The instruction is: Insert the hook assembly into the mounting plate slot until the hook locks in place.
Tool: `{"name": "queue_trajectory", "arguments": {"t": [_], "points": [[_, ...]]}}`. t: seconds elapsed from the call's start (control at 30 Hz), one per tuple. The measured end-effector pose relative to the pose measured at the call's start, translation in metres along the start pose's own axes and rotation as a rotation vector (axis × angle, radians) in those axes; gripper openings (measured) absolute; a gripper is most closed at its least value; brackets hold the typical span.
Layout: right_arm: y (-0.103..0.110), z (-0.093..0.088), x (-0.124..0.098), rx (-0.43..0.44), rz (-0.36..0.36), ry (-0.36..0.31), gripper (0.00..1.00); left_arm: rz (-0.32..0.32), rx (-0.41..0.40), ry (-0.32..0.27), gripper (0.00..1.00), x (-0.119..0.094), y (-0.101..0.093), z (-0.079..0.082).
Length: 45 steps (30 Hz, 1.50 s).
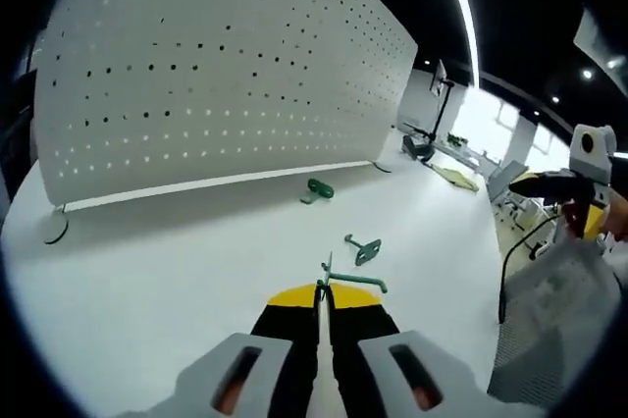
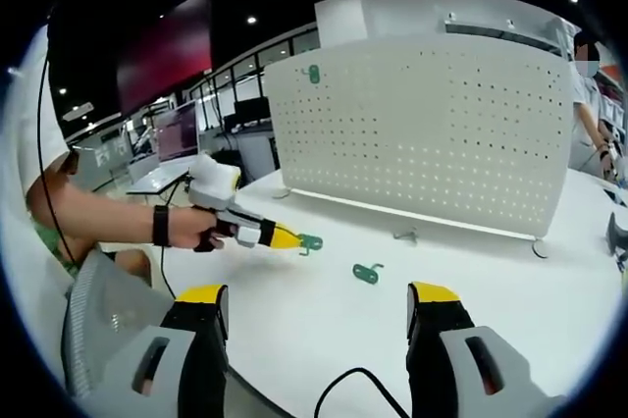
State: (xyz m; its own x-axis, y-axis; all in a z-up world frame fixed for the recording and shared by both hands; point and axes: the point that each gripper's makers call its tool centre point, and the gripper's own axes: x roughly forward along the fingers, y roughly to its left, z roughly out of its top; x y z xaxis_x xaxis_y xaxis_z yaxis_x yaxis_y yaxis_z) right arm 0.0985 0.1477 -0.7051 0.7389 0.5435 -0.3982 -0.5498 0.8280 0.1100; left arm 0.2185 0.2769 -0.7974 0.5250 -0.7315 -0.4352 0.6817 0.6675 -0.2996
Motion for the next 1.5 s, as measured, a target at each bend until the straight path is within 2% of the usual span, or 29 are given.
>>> {"name": "queue_trajectory", "arguments": {"t": [0.27,0.83,1.0,1.5], "points": [[0.006,0.004,0.0,-0.018,0.031,-0.021,0.73,-0.016,-0.024,-0.025,0.02,-0.009,-0.024,0.013],[0.018,0.013,-0.005,-0.053,0.087,-0.071,0.68,0.016,-0.091,-0.044,0.02,-0.034,-0.06,0.02],[0.026,0.015,-0.005,-0.06,0.133,-0.082,0.6,0.018,-0.112,-0.05,0.02,-0.041,-0.072,0.021],[0.037,0.015,-0.012,-0.131,0.235,-0.091,0.49,0.06,-0.164,-0.064,0.02,-0.061,-0.102,0.024]]}}
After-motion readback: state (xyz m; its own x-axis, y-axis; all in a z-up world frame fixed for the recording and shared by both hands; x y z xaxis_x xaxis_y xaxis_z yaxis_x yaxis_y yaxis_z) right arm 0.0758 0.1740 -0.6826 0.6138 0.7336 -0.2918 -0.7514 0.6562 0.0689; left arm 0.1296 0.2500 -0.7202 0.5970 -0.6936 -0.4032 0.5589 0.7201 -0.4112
